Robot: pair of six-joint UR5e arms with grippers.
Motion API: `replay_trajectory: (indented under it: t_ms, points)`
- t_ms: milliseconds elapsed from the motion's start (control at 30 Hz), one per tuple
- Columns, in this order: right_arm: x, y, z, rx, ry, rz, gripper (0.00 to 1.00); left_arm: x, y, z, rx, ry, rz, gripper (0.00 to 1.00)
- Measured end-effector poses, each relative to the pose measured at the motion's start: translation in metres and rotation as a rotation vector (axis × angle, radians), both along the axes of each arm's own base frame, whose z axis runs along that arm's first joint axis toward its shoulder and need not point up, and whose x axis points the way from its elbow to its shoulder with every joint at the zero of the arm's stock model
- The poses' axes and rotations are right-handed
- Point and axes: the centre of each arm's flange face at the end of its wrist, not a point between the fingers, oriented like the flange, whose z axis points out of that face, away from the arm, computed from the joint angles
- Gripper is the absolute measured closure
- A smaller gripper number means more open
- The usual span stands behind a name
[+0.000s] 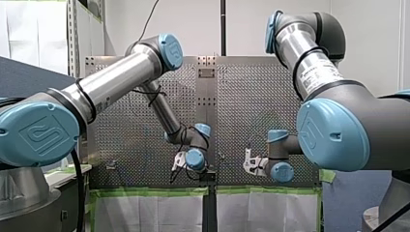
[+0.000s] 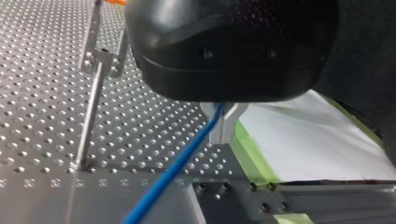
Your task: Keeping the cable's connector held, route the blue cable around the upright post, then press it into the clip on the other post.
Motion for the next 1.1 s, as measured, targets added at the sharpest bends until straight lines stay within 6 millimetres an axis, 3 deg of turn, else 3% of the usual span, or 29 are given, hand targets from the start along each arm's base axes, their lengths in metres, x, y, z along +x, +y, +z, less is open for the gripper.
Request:
replay_trajectory:
  t_ms: [633,867,1100]
  points:
    - [-0.018,-0.035,-0.005,0.013,0.003,-0.032,1.00,0.015,-0.002,0.000,-0.060,-0.056,-0.043,1.00]
    - [-0.028,-0.036,-0.030,0.054,0.030,-0.044,1.00,0.018,-0.005,0.001,-0.079,-0.064,-0.073,1.00]
    - [-0.027,-0.040,-0.035,0.069,0.104,-0.035,1.00,0.016,-0.011,0.001,-0.098,-0.059,-0.121,1.00]
